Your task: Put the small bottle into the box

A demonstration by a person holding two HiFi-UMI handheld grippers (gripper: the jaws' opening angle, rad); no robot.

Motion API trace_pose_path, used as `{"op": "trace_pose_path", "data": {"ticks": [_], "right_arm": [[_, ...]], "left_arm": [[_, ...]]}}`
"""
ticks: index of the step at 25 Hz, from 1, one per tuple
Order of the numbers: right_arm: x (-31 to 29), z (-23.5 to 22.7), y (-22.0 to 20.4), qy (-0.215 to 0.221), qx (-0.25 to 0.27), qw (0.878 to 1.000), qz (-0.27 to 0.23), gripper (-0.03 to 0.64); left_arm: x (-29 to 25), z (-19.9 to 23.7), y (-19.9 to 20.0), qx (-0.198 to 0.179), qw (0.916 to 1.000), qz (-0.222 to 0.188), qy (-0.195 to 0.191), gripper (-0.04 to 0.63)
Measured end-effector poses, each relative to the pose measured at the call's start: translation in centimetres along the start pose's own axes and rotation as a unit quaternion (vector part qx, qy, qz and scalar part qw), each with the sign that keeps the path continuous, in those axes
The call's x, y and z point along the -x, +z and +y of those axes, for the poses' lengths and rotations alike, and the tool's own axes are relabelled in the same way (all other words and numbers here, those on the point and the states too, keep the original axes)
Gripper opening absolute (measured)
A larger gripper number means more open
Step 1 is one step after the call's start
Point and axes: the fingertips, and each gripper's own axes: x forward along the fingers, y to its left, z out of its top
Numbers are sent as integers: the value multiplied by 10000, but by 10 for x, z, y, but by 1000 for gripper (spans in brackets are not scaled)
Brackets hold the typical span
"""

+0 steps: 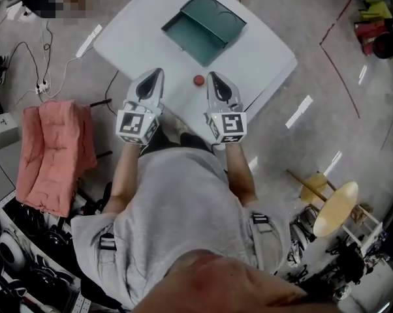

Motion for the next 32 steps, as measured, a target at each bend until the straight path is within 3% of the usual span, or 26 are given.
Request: {"op": "trace_pose_path", "data": {"ticks": [10, 24, 26, 27, 32], "right_arm": [[-5, -10, -45, -280, -309, 9984, 383, 3], [-20, -9, -102, -415, -318, 9950, 856, 6], [-24, -3, -108, -263, -205, 9947, 969, 142], [-25, -2, -112, -194, -177, 9944, 1027, 174], [-32, -4, -122, -98, -182, 9931, 1156, 211]], "left_arm": [[-35, -1, -42, 139, 9974, 482, -522, 12], [-52, -2, -113, 379, 9869, 1165, -1046, 12], [-52, -1, -116, 395, 9860, 1211, -1080, 11], [-53, -2, -118, 402, 9856, 1225, -1096, 11], [-56, -3, -122, 453, 9845, 1262, -1129, 12]]}}
